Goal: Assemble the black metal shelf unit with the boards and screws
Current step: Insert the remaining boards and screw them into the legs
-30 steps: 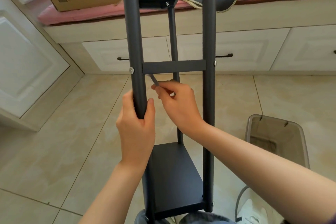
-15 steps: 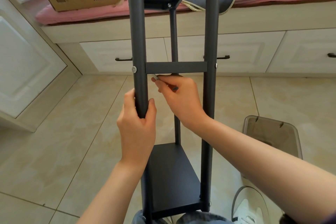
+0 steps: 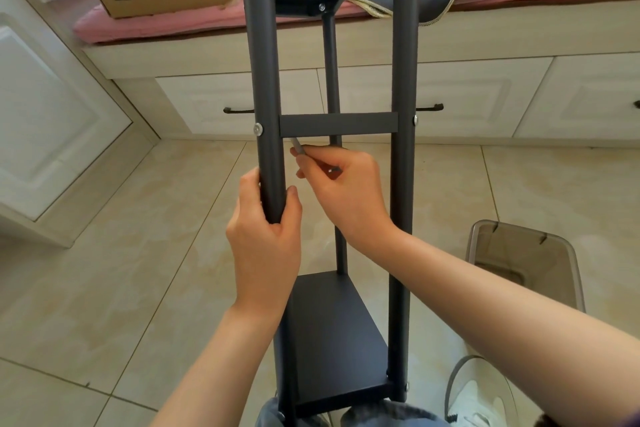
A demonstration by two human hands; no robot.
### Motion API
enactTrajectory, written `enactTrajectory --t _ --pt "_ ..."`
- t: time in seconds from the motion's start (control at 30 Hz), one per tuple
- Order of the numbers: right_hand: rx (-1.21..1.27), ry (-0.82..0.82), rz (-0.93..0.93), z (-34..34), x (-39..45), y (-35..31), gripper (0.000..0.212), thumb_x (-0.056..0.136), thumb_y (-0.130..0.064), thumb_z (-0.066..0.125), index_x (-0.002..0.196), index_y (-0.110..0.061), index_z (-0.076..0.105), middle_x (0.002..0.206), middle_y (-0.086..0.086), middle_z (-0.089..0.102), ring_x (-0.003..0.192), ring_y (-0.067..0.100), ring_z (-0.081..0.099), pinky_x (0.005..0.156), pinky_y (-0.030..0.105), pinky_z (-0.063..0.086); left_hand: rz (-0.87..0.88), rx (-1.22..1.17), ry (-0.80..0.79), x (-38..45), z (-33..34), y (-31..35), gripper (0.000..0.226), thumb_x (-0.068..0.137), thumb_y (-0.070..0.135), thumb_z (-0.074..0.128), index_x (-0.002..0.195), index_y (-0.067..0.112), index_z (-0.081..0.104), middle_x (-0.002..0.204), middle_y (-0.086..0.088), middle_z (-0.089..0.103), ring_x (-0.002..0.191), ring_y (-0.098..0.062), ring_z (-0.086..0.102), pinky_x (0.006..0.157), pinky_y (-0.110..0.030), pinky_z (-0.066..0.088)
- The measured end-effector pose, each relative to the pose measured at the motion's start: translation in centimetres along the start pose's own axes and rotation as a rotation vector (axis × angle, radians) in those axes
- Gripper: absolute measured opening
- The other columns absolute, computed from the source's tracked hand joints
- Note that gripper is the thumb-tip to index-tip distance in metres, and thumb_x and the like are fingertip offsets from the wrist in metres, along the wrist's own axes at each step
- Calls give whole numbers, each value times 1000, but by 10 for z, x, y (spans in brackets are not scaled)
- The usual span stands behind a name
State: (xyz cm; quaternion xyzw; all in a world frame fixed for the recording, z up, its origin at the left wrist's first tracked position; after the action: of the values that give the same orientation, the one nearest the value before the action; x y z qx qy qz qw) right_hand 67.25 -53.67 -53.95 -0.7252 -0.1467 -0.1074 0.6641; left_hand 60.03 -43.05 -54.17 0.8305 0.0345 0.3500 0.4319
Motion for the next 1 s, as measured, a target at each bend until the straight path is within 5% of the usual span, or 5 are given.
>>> enactTrajectory --t 0.37,0.57,0.8,1.0 --pt "17 21 -22 19 7 10 15 90 -16 70 101 -10 78 90 0 76 85 11 69 84 31 57 6 15 7 -2 0 0 24 98 22 61 119 13 55 76 4 52 62 -16 53 55 -15 45" --pt "115 34 53 34 17 13 11 88 -17 72 93 -11 79 80 -3 74 76 13 66 78 26 56 3 1 7 -1 0 -1 18 99 19 61 115 18 54 73 9 47 59 -14 51 54 -13 41" --pt "138 39 37 43 21 12 8 88 -13 71 88 -10 78 75 -5 73 74 18 65 82 44 56 20 12 11 0 -3 -3 18 99 18 61 113 22 52 72 9 47 60 -15 50 54 -13 39" --pt "24 -55 66 28 16 13 15 95 -17 63 97 -9 76 82 -3 69 79 11 62 78 24 53 14 10 12 0 -2 -4 18 98 18 62 115 15 55 72 7 48 59 -12 50 54 -12 39"
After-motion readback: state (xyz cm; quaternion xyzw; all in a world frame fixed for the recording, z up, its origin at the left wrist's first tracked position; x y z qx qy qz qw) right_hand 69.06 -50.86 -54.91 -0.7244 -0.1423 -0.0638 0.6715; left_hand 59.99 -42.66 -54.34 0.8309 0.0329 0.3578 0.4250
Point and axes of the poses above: each hand's wrist, its own x-axis towards the middle knuckle, its own z-axis out of the palm, y = z × x, the point moved 3 cm from there along x, towards the middle knuckle
